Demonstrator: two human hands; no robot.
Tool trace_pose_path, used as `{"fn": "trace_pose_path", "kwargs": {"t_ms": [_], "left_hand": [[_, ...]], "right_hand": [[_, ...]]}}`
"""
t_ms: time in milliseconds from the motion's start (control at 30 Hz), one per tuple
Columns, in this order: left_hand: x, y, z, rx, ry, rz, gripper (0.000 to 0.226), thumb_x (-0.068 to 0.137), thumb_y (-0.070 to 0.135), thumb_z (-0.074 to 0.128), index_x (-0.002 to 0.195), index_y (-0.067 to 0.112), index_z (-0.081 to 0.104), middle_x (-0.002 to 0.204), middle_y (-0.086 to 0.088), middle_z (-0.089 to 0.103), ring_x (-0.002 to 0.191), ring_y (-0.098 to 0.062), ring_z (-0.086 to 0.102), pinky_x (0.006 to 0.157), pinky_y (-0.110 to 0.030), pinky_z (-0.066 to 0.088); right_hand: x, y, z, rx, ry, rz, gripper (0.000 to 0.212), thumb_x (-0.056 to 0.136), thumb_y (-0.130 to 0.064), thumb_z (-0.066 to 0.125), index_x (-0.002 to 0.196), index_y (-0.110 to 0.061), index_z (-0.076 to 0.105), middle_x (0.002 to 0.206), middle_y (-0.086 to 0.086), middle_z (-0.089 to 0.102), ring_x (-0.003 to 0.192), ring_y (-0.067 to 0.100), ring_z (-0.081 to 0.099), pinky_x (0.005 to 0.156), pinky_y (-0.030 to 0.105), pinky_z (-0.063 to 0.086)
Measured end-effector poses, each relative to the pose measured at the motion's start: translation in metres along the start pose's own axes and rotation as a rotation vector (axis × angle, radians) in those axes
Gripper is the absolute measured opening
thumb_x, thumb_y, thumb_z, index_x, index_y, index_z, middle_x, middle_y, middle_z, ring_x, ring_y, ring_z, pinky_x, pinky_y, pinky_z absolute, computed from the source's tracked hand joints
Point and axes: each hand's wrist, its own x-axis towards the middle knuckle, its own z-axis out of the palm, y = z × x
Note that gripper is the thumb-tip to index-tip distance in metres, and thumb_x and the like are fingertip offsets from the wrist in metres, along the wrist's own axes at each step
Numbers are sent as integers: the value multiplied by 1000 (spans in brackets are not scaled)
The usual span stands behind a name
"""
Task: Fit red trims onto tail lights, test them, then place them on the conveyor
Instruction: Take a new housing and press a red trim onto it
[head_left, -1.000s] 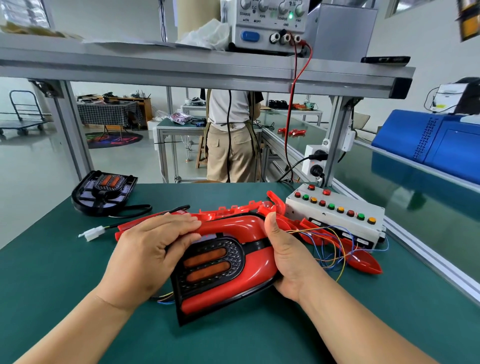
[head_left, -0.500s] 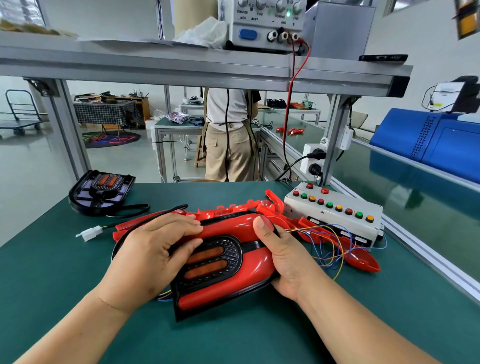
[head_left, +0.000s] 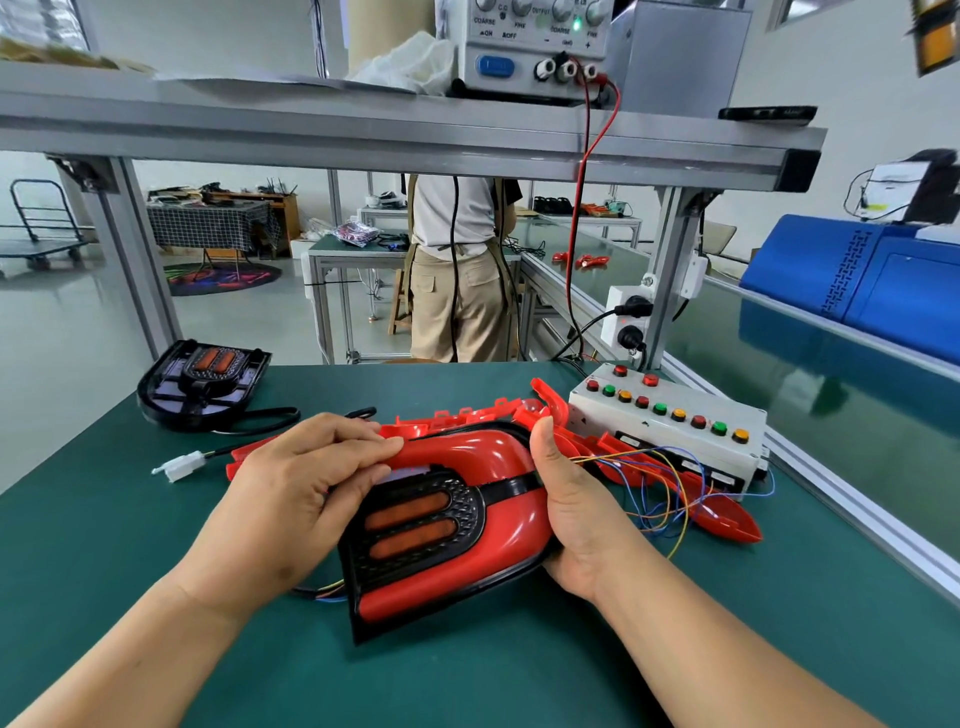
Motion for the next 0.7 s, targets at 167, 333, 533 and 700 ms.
{"fn": "trace_pose_path", "kwargs": {"t_ms": [167,333,533,700], "left_hand": [[0,1,1,-42,-9,28,25,88,26,62,104,13,77,99,6,68,109,6,59,95,-9,43],[-2,3,8,24,29,11,24,83,14,65,103,11,77,99,3,70,105,-8,64,96,-18,47],[-3,2,7,28,39,11,23,84,16,66,103,11,77,98,2,70,102,-4,61,94,-14,45],[-2,5,4,23,47,29,32,90,29,54,105,12,76,99,3,68,97,-4,61,91,-12,46]], "right_hand": [[-2,-1,3,-19,23,-1,118,31,-76,83,121,-3,65,115,22,69,110,40,65,97,59,49],[-2,-1,4,-23,28,-2,119,30,-75,84,122,-1,64,117,24,68,113,42,63,100,62,45],[-2,-1,4,-9,29,10,118,32,-75,84,123,-3,64,118,23,68,113,42,63,99,62,46],[-2,-1,4,14,21,14,117,32,-75,84,122,-3,64,117,23,68,113,41,63,100,61,46]]}}
